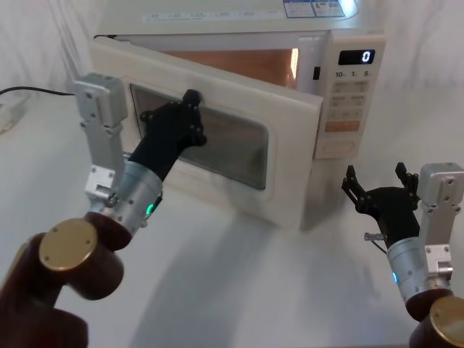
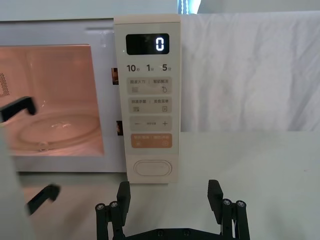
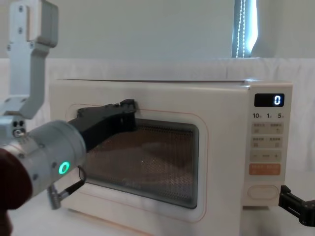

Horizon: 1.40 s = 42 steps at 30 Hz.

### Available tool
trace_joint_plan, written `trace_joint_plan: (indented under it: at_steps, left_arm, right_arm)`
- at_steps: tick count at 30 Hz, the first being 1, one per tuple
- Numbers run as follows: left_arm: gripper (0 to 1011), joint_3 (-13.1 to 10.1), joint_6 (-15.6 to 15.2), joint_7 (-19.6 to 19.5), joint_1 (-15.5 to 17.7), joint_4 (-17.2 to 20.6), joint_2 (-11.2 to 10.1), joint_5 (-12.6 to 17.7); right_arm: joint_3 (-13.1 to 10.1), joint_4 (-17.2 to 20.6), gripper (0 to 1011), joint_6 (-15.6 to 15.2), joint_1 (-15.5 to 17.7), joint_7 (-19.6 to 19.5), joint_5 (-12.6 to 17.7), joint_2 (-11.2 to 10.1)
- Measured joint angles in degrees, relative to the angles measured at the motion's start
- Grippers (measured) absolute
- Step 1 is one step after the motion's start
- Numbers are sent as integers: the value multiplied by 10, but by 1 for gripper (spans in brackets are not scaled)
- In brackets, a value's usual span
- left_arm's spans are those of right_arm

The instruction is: Press the button to open the microwave door with one hand; close the microwave door with the other hand.

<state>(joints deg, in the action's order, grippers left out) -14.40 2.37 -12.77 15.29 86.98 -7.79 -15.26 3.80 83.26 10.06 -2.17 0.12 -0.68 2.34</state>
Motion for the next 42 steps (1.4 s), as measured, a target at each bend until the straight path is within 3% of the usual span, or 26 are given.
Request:
trace_joint_plan:
  at_steps: [23,42]
  left_arm:
    - [0,-14,1,9,66,-82,55,-5]
    - [0,-14,16,8,112,-157,73,-6]
  right_arm:
    - [0,0,1002,0,0,0,0,0]
    - [0,0,1002,0,0,0,0,0]
